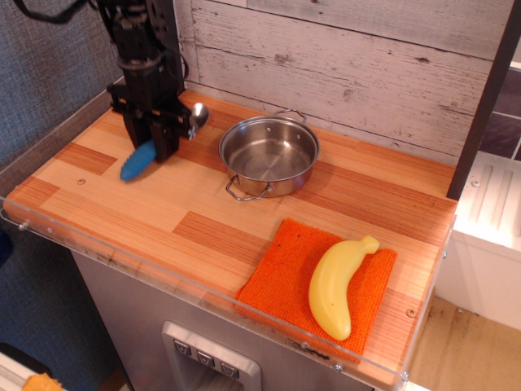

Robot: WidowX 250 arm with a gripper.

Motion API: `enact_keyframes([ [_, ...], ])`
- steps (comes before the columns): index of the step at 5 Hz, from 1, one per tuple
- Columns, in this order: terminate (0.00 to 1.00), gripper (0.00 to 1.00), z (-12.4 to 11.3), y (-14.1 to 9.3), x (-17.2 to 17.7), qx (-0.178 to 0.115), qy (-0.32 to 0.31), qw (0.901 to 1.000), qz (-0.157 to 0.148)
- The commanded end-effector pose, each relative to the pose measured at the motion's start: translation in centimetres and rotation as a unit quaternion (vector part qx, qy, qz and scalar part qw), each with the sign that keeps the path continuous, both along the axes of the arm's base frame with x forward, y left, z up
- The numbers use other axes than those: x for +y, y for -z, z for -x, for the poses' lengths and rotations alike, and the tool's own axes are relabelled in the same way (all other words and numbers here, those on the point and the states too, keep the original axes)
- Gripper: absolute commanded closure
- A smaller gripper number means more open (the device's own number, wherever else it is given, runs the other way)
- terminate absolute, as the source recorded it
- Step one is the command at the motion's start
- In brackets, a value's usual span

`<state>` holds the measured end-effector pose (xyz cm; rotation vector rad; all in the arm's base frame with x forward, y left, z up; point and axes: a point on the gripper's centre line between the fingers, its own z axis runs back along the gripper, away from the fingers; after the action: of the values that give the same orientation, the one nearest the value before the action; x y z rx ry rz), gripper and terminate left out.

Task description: Place the blue spoon to the left of the silver pot.

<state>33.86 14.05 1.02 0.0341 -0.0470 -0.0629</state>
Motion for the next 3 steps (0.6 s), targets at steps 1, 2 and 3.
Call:
enact_keyframes([
  [1,0.00,0.00,0.6,-1.4,1.2,0.000,-0.056,0.9983,-0.016],
  [2,0.00,0.00,1.6,-4.5,1.2,-0.023,-0.074,0.9970,-0.001],
  [3,0.00,0.00,3.5,-8.6,0.2,-0.051,-0.065,0.9966,0.005],
])
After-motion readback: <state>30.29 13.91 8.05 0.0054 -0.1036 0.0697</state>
